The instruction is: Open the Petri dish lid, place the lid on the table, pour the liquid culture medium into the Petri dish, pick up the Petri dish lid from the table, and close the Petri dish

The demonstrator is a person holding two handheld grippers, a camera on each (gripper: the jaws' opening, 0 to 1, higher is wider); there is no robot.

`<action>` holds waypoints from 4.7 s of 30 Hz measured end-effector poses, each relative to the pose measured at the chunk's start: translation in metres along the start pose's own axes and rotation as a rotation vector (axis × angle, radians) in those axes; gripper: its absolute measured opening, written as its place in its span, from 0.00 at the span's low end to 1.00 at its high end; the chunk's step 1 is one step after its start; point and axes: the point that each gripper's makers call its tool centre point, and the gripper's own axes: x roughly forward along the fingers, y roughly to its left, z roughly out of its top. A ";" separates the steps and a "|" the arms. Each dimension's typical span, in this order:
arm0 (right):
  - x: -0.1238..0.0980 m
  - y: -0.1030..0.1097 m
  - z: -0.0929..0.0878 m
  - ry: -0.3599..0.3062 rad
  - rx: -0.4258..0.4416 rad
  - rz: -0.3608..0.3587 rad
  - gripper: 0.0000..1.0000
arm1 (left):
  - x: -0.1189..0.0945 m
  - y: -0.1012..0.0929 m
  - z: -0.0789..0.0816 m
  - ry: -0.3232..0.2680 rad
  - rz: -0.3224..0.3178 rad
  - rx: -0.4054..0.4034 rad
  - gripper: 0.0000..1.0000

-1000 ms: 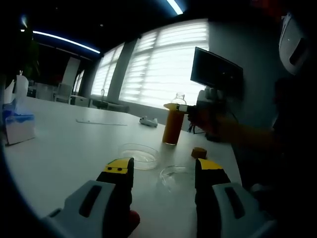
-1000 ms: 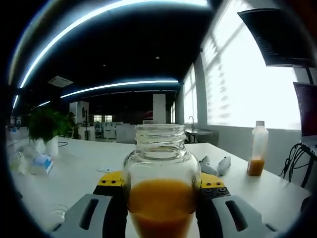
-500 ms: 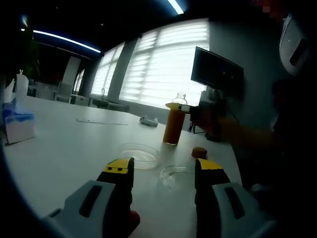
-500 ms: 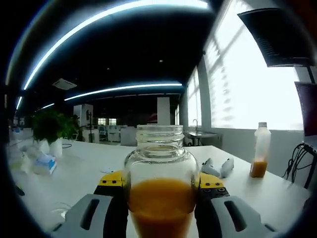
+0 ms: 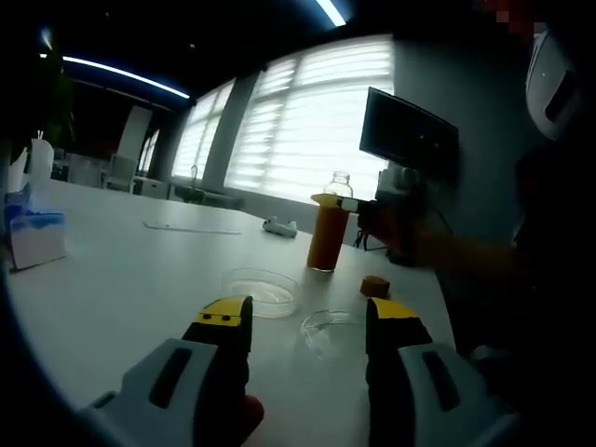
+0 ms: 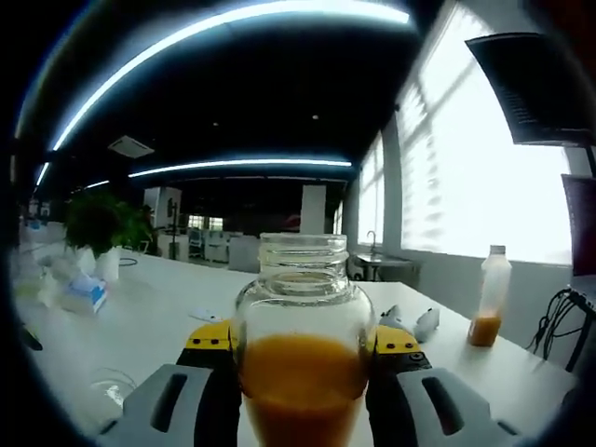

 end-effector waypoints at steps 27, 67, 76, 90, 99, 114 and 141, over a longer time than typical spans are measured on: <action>-0.007 0.044 0.009 -0.044 -0.245 0.040 0.48 | -0.001 -0.001 0.002 -0.008 0.002 0.001 0.40; -0.017 0.110 -0.001 -0.122 -0.650 0.124 0.48 | -0.001 -0.001 0.002 -0.009 0.002 0.002 0.40; -0.019 0.121 -0.005 -0.132 -0.729 0.139 0.48 | -0.001 -0.001 0.002 -0.010 0.003 0.002 0.40; -0.021 0.132 -0.021 -0.139 -0.884 0.154 0.48 | -0.001 0.000 0.003 -0.015 0.006 0.004 0.40; -0.017 0.131 -0.028 -0.134 -0.943 0.151 0.48 | -0.001 0.000 0.003 -0.015 0.006 0.005 0.40; -0.017 0.137 -0.038 -0.138 -1.016 0.163 0.48 | -0.001 0.000 0.003 -0.015 0.006 0.004 0.40; -0.018 0.148 -0.053 -0.134 -1.134 0.189 0.48 | -0.002 -0.001 0.004 -0.018 0.002 0.007 0.40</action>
